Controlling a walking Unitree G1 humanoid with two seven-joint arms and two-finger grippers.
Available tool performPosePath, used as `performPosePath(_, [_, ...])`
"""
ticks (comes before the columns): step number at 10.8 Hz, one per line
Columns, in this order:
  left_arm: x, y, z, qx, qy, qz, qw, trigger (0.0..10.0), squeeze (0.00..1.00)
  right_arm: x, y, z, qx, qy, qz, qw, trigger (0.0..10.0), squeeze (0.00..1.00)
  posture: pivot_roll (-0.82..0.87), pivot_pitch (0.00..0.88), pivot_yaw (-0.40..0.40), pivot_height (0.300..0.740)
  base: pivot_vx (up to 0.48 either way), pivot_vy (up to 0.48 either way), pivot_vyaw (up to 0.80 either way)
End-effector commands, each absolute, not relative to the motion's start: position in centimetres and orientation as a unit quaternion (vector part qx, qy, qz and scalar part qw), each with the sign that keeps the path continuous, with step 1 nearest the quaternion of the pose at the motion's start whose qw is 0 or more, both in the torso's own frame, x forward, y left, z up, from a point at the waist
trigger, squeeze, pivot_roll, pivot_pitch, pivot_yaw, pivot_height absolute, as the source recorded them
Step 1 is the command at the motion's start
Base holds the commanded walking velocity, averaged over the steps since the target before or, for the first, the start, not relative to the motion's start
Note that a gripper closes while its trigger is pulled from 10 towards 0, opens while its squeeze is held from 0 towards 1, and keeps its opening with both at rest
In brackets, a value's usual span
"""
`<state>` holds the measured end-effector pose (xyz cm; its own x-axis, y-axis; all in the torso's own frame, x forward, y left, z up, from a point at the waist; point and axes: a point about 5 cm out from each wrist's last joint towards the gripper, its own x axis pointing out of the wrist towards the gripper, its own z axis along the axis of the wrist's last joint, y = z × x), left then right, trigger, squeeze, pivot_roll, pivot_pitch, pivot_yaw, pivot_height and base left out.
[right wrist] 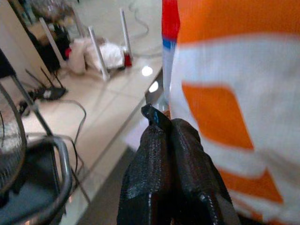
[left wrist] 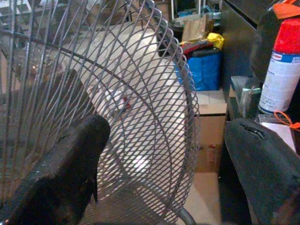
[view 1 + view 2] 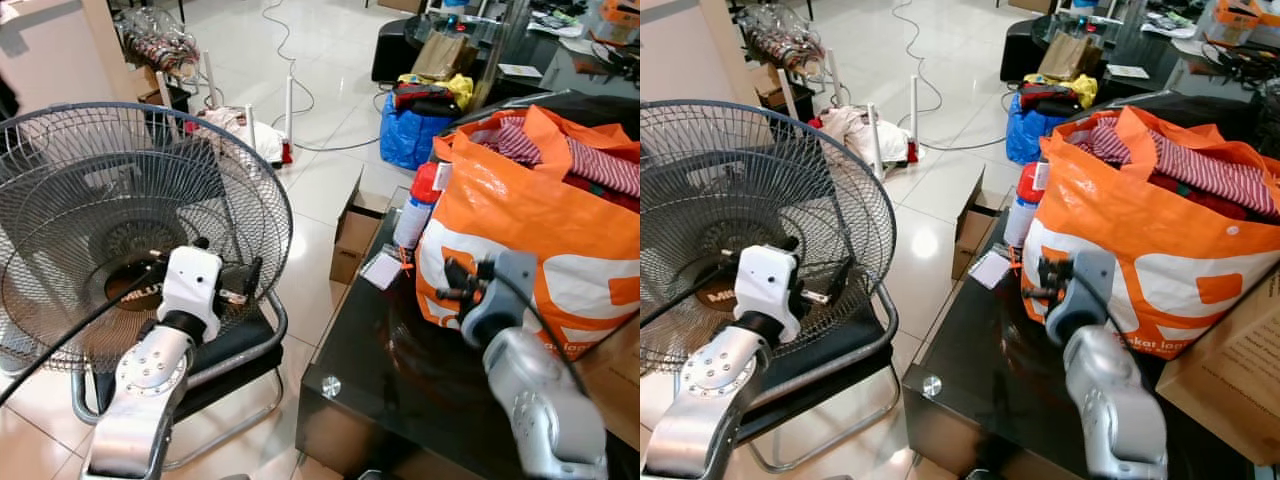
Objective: Hang keys on a hook
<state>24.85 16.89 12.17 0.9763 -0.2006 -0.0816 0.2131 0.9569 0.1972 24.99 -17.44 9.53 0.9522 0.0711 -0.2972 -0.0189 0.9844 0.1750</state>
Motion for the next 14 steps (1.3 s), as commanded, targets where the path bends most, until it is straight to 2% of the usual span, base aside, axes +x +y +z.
performPosePath(1, [24.7, 16.9, 11.7, 0.108, 0.045, -0.101, 0.988, 10.0, 0.04, 24.9, -17.9, 9.8, 0.071, 0.154, 0.017, 0.985, 10.0, 0.00, 0.00, 0.000, -0.029, 0.740, 0.000, 0.000, 0.00])
performPosePath(6, [24.7, 18.5, 10.6, 0.105, 0.073, -0.099, 0.987, 10.0, 0.05, 24.7, -17.8, 9.7, 0.033, 0.157, 0.016, 0.987, 10.0, 0.00, -0.04, 0.000, 0.007, 0.740, 0.000, 0.000, 0.00])
performPosePath(9, [25.9, 18.2, 11.4, 0.103, 0.061, -0.112, 0.986, 10.0, 0.05, 24.5, -18.1, 9.8, 0.030, 0.152, 0.005, 0.988, 10.0, 0.00, -0.06, 0.000, 0.044, 0.740, 0.000, 0.000, 0.00])
performPosePath(14, [26.8, 18.0, 11.7, 0.098, 0.055, -0.114, 0.987, 10.0, 0.05, 24.9, -18.6, 10.4, 0.032, 0.140, -0.009, 0.990, 10.0, 0.00, -0.07, 0.000, 0.041, 0.740, 0.000, 0.000, 0.00])
